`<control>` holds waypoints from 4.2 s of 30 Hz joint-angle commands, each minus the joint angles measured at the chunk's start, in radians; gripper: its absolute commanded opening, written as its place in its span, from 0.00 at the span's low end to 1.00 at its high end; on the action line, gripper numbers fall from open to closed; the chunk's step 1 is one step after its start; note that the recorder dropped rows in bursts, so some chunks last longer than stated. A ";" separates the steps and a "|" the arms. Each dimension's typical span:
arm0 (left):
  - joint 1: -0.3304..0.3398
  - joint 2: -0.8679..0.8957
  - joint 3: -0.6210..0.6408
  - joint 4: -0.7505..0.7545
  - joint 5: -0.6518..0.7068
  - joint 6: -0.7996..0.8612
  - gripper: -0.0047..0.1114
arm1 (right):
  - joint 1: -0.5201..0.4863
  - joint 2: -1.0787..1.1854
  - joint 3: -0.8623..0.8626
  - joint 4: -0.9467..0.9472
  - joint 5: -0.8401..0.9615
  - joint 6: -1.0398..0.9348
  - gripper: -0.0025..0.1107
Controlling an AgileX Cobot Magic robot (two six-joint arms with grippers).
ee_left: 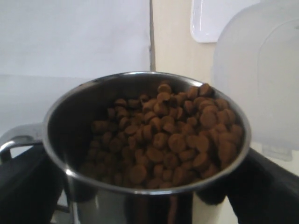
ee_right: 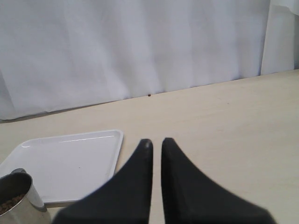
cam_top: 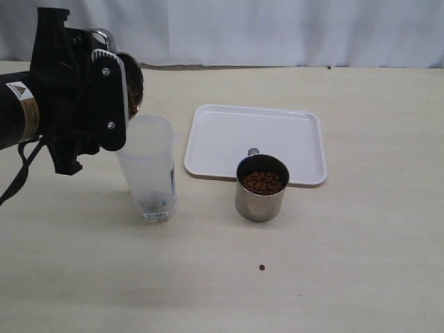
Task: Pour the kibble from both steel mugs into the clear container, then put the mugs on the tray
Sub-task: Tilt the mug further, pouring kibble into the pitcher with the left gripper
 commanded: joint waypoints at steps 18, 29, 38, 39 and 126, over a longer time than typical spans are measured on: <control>-0.008 -0.001 -0.013 0.128 0.007 0.007 0.04 | 0.003 -0.003 0.003 0.002 -0.002 -0.002 0.07; -0.008 -0.001 -0.013 0.170 0.007 0.007 0.04 | 0.003 -0.003 0.003 0.002 -0.002 -0.002 0.07; -0.008 -0.001 -0.013 0.187 0.007 0.014 0.04 | 0.003 -0.003 0.003 0.002 -0.002 -0.002 0.07; -0.008 -0.001 -0.013 0.187 0.007 0.031 0.04 | 0.003 -0.003 0.003 0.002 -0.002 -0.002 0.07; -0.008 -0.001 -0.020 0.187 -0.024 0.400 0.04 | 0.003 -0.003 0.003 0.002 -0.002 -0.002 0.07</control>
